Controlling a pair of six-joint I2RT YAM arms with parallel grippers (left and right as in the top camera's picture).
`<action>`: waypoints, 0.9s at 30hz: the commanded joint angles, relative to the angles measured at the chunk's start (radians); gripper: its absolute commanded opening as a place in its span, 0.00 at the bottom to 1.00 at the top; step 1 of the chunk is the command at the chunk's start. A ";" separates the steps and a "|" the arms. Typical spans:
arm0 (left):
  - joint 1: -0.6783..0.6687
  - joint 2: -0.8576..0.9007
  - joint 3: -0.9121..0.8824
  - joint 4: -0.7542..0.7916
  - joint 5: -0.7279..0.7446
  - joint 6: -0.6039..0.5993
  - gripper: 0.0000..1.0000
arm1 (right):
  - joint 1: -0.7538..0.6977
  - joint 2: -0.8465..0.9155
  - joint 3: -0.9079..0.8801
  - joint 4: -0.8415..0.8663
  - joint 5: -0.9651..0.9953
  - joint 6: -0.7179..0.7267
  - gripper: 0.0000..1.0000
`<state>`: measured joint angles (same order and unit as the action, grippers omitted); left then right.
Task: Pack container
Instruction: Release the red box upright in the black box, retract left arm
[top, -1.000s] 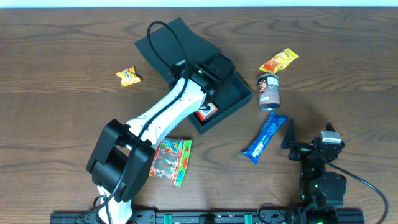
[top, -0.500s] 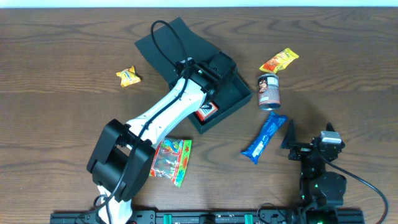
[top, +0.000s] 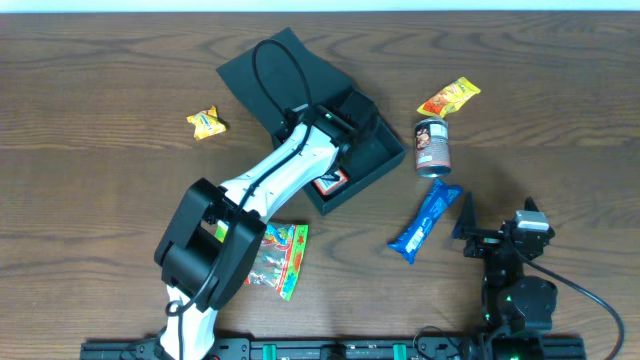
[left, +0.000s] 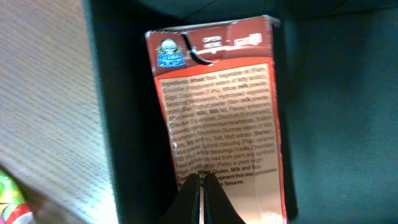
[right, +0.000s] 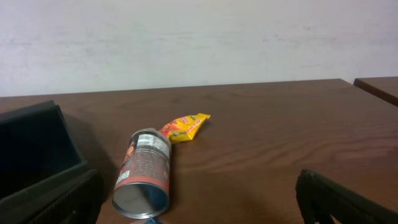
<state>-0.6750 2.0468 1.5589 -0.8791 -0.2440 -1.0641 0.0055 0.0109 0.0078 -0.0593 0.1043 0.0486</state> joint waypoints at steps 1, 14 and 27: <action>0.007 0.050 0.018 -0.026 -0.013 0.016 0.06 | -0.011 -0.005 -0.002 -0.004 0.000 0.006 0.99; 0.007 -0.067 0.029 0.000 0.010 0.028 0.06 | -0.011 -0.005 -0.002 -0.004 0.000 0.006 0.99; 0.033 -0.455 0.029 -0.253 -0.038 0.163 0.07 | -0.011 -0.005 -0.002 -0.004 0.000 0.006 0.99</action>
<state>-0.6636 1.6531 1.5715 -1.0737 -0.2276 -0.9272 0.0055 0.0109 0.0078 -0.0593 0.1043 0.0486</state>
